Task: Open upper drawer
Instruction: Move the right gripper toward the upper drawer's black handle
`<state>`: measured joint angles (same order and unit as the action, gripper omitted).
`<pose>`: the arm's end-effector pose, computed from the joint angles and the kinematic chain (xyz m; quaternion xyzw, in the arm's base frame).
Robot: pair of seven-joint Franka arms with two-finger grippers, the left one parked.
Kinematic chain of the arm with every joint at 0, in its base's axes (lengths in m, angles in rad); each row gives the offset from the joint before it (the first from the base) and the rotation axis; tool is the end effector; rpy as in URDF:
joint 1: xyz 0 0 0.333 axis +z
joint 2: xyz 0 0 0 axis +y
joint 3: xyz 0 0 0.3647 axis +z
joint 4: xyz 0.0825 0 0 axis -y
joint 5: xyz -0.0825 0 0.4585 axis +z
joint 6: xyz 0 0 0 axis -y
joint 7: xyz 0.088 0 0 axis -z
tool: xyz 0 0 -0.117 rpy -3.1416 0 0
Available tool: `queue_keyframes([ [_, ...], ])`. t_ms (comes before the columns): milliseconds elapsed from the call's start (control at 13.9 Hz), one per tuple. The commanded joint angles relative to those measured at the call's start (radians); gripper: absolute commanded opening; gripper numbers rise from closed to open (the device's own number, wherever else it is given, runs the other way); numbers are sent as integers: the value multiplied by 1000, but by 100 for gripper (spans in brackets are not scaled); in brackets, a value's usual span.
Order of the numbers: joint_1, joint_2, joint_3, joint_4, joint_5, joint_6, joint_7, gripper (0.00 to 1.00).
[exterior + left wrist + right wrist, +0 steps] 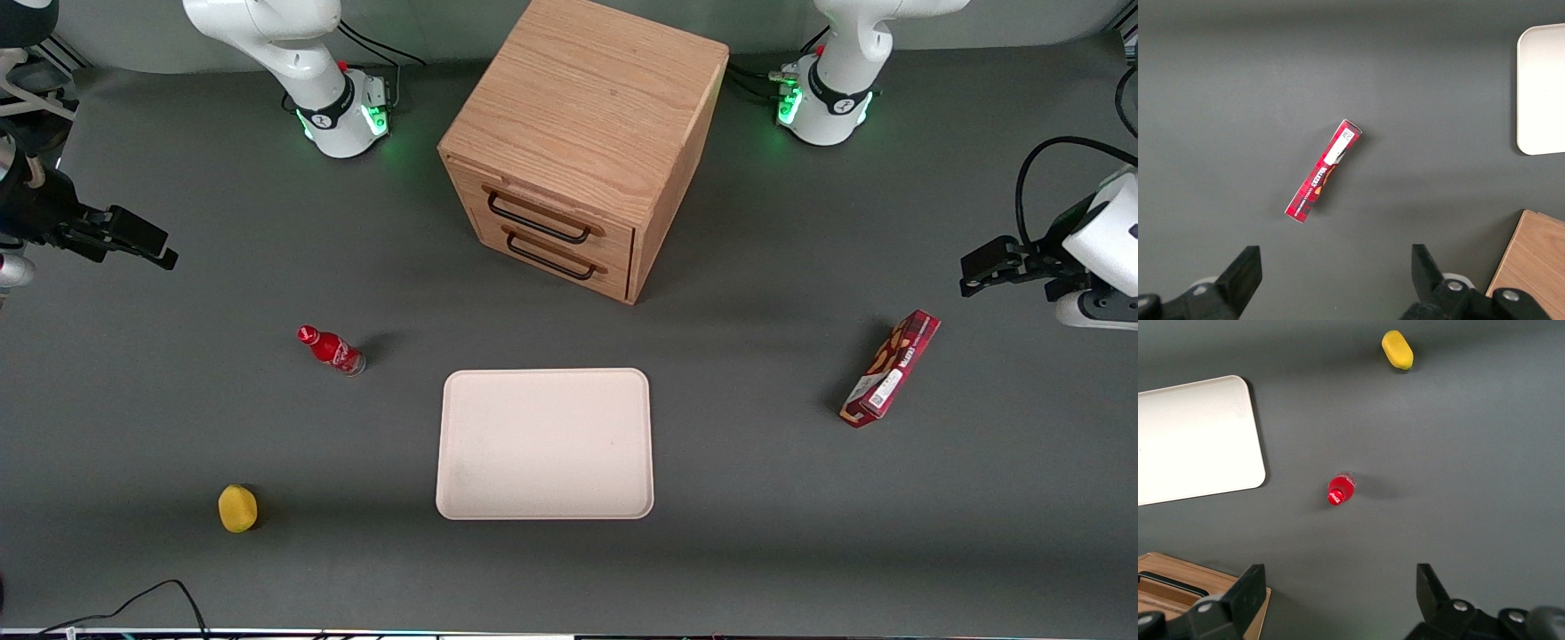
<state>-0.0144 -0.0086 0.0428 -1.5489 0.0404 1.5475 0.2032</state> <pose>0.6236 0.0226 0.6786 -0.9960 0.0867 -0.0013 0.0203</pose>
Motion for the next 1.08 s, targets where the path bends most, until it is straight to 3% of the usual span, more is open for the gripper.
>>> queue_keyframes([
  [0,2,10,0,24,-14,-20,18,100],
  [575,24,16,25,38,9,-18,-2,100],
  [790,24,41,74,44,59,-14,-24,100],
  [1006,94,126,81,145,92,-15,-44,100],
])
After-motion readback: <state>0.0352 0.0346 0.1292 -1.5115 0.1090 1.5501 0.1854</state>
